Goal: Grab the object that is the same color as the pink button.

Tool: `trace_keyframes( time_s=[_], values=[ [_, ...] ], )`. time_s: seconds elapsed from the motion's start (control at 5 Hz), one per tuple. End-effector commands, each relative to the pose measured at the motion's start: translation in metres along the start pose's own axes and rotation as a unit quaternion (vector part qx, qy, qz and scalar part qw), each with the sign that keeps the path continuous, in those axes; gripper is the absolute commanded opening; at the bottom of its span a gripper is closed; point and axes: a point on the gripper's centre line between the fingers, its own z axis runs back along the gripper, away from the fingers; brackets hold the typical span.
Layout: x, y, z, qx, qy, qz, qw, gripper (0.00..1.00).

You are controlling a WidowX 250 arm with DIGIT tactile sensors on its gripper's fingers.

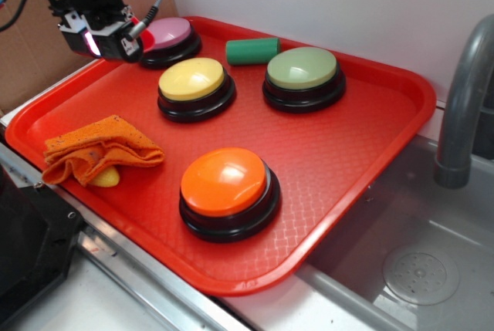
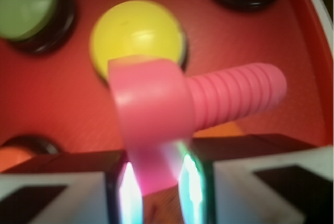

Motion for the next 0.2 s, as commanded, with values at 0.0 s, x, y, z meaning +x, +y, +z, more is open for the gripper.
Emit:
trace_keyframes(
  time_s=[0.0],
  values=[
    [-0.0063,0.0126,0.0168,0.027,0.018,0.013,0.999,0.04]
  ],
)
